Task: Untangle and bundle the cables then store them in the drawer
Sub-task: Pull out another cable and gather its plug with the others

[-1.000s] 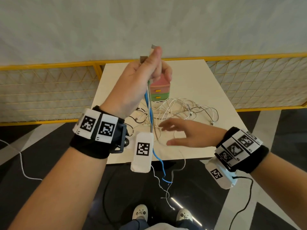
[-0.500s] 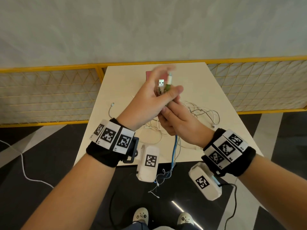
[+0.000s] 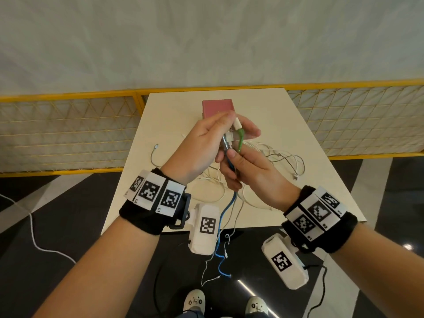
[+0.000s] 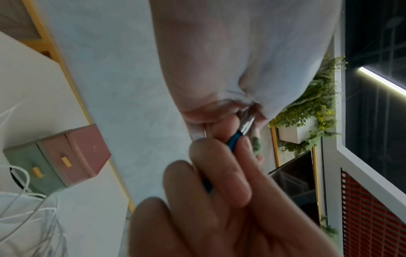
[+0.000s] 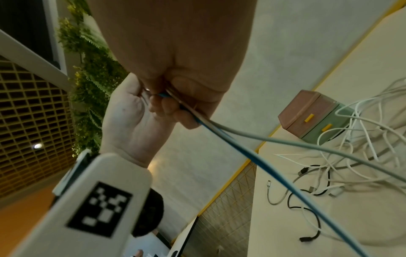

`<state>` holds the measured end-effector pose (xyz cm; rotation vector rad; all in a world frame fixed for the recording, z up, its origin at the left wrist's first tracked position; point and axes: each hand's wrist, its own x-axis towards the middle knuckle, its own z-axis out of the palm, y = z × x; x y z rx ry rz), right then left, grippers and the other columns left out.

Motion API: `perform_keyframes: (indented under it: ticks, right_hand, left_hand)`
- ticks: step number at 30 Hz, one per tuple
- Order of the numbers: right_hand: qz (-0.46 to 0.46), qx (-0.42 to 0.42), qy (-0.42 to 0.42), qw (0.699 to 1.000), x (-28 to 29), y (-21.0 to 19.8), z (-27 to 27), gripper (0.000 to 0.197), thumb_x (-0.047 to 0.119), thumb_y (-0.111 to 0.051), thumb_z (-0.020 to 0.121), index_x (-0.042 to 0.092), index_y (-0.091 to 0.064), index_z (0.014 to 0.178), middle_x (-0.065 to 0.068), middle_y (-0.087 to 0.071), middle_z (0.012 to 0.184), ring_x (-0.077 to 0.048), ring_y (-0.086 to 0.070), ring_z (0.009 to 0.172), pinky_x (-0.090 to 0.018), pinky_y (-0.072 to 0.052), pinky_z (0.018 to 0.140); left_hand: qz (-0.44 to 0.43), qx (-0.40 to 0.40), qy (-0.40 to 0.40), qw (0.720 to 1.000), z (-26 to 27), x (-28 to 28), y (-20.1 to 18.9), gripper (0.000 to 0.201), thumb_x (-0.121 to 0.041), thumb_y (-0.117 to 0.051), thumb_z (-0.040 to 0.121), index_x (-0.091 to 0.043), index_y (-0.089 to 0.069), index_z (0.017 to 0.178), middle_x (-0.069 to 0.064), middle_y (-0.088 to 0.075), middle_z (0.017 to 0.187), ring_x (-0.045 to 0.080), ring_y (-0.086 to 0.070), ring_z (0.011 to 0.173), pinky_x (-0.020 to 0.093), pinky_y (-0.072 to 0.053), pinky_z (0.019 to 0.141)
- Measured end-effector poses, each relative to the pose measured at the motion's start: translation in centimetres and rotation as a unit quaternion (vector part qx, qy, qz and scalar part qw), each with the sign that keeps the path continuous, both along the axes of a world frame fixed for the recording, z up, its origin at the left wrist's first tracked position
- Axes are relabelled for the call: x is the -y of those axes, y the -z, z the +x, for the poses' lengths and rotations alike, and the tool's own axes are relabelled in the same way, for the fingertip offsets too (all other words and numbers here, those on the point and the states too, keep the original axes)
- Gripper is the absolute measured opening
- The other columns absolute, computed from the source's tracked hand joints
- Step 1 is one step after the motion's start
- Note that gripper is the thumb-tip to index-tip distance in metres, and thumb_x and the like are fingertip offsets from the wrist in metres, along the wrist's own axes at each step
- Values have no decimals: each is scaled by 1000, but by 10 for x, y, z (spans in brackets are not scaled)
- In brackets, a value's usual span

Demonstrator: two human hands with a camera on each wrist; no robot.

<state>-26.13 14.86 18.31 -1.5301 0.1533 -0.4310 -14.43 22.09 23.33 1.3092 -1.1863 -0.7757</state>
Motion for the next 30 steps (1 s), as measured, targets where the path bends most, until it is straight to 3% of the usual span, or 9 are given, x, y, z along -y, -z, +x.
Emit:
perform_keyframes:
  ticks: [2,6,11,16,20,22,24,26,30]
  right_hand:
    - [12,0,1,1000,0,-1,0,24,20,-30,99,6,-49,94,0,-39,62,-16,-33,49,-30,-29,51]
    - [45,-1,3,999,1,-3,0,23,22,-34,97,10,-53,88,-2,-41,63,-17,-35,50,-30,-30,53]
    - [73,-18,-5,997,4,-5,-1,22,20,-38,94,3,-50,88,-4,-41,61,-16,-31,51,-26,-26,50]
    - [95,-23,-29,995,6,-4,2,22,28,-30,95,9,-42,93,-4,-40,64,-14,-23,53,-21,-27,50]
    - [102,11,-9,995,7,-3,2,21,19,-34,96,4,-47,100,-9,-46,74,-13,-29,54,-24,-26,55]
    - [98,25,9,995,10,-4,3,23,19,-33,96,3,-48,104,-4,-46,73,-12,-29,55,-25,-24,56]
    - [86,37,28,995,13,-5,6,22,19,-34,95,4,-50,99,3,-48,68,-10,-30,55,-25,-24,56]
    - [76,38,47,995,14,-4,10,19,18,-36,93,6,-51,90,8,-50,63,-8,-34,54,-23,-26,55]
    - [42,56,40,997,17,-4,15,30,16,-34,96,4,-49,119,-2,-48,73,-10,-42,58,-24,-32,53]
  left_hand:
    - [-4,10,3,1000,-1,-2,-1,36,-14,-27,108,-6,-61,114,2,-74,90,0,-52,46,19,-32,42]
    - [12,35,27,999,0,-2,-2,30,-10,-26,107,0,-55,104,11,-68,94,0,-58,55,13,-35,44]
    - [-6,203,-6,979,7,6,5,33,-19,-34,106,-9,-53,81,4,-48,85,0,-45,64,10,-36,60]
    - [-28,267,-3,963,12,11,6,31,-25,-44,103,-21,-57,75,-6,-45,81,6,-51,80,17,-40,78]
    - [-25,203,-3,979,15,11,7,18,-23,-53,100,-23,-65,112,1,-53,98,12,-57,82,22,-52,69]
    - [-44,100,-26,994,13,13,10,40,-26,-62,94,-26,-50,132,1,-56,102,7,-58,81,23,-52,74]
    - [-3,8,-36,999,7,15,14,55,-39,-66,87,-28,-43,136,-2,-62,106,5,-64,91,25,-53,84]
    - [49,2,-25,998,-1,16,14,49,-46,-57,88,-16,-58,126,-1,-69,98,1,-68,73,18,-54,65]
    - [63,88,-57,993,1,20,10,53,-43,-36,103,-6,-73,95,8,-69,57,25,-66,45,22,-51,44]
